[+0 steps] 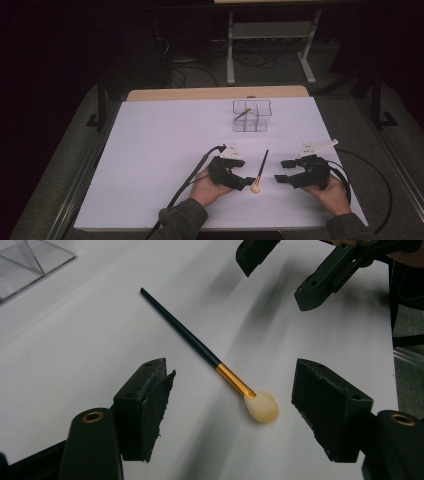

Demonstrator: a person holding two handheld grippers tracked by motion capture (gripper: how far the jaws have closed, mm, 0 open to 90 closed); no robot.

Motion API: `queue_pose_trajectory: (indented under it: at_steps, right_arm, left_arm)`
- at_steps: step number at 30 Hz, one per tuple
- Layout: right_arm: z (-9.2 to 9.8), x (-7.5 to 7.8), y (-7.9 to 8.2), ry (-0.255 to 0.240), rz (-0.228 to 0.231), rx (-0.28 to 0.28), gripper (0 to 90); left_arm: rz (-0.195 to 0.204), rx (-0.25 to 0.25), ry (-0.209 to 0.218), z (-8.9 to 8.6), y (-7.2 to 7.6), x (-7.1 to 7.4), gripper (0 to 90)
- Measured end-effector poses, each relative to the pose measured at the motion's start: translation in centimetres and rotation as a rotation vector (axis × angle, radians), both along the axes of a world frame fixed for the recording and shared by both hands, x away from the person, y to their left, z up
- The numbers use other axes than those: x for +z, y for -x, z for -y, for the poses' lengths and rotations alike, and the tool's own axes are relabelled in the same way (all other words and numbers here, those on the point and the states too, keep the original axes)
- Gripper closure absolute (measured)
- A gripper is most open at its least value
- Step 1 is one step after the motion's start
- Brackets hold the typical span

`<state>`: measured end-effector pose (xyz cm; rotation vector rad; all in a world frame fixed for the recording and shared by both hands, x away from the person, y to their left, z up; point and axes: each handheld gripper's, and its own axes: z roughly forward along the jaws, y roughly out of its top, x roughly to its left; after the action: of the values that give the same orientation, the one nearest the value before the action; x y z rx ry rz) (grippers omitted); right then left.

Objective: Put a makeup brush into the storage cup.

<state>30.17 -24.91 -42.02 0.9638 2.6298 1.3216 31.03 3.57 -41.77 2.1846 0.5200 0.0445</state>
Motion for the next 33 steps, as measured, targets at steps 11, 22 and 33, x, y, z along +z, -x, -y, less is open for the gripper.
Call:
queue_pose_trajectory:
  at_steps: [11,22,33]
  right_arm:
    - [0.6,0.2,0.0,-0.007,0.012,-0.002,34.2]
    - [0.8,0.5,0.0,-0.014,0.022,0.0,34.7]
    - [0.8,0.6,0.0,-0.023,0.017,-0.008,34.6]
  left_arm:
    - [-0.033,0.014,-0.046,2.1,-0.4,-1.0,38.1]
    - [-0.048,0.033,-0.093,3.8,-0.5,-1.5,48.8]
    - [-0.047,0.028,-0.146,4.7,-0.7,-2.3,61.4]
